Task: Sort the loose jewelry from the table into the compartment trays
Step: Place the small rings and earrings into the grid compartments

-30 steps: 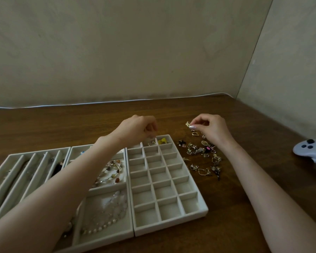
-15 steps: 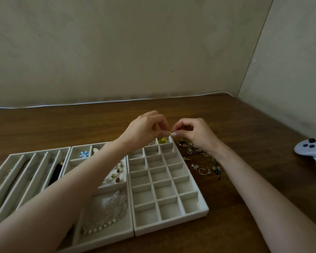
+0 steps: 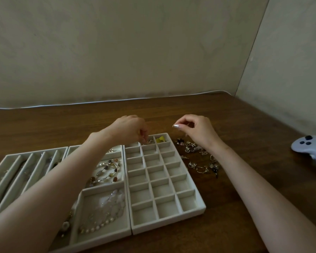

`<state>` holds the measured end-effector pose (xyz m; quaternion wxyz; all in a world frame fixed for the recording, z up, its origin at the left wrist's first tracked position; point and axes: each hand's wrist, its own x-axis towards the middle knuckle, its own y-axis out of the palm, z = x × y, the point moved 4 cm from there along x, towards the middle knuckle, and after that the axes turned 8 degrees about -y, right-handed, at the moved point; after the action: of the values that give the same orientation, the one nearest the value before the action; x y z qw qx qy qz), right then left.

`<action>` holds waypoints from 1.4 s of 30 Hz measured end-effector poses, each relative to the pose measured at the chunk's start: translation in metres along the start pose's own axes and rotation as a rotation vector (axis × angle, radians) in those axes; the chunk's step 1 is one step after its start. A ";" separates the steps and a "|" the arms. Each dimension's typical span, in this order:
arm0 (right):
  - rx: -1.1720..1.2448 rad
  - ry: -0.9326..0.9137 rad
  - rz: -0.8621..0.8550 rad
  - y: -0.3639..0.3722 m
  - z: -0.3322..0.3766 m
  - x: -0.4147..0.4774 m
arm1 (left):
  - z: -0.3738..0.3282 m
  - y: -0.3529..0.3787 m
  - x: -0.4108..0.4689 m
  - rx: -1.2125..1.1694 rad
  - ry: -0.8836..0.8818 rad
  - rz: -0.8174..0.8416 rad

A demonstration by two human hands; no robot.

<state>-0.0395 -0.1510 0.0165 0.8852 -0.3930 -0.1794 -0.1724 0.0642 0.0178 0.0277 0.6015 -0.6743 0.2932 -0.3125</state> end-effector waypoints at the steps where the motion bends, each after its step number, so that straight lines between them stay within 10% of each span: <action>1: -0.015 0.001 -0.012 -0.002 -0.001 0.000 | 0.001 0.001 0.000 0.008 -0.009 0.018; 15: -0.308 0.289 -0.146 -0.038 -0.048 0.001 | -0.002 -0.001 -0.003 0.095 -0.001 0.071; 42: -0.493 0.554 0.104 -0.023 -0.073 0.011 | -0.028 -0.003 -0.007 -0.254 0.189 -0.488</action>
<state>-0.0267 -0.2228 -0.0095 0.7866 -0.5415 0.1339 -0.2648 0.0381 0.0062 0.0321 0.3893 -0.7628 0.2140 -0.4700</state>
